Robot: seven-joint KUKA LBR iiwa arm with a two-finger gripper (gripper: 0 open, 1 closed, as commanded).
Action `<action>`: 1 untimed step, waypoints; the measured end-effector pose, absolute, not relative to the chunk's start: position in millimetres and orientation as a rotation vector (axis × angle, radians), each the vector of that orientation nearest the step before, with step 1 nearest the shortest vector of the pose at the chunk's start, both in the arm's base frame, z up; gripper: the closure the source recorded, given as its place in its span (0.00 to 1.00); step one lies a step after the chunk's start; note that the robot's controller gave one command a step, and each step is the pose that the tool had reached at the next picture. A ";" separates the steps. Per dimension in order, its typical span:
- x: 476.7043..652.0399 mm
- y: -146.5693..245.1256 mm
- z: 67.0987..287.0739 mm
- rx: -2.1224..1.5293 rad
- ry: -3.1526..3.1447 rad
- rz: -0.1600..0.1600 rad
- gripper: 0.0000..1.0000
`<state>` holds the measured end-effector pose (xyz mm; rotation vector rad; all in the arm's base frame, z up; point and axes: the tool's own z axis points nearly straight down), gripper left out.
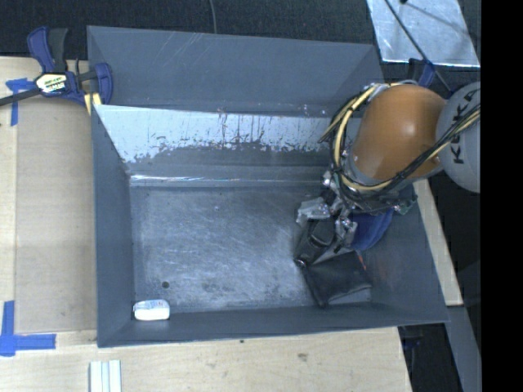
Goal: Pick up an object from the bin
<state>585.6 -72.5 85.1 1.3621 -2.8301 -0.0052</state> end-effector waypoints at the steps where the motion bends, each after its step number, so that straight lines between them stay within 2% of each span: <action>1: 590.1 -101.2 208.0 1.334 -2.847 0.004 1.00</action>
Offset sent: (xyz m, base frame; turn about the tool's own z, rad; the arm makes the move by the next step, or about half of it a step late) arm 0.0039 -0.0271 0.1209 0.0163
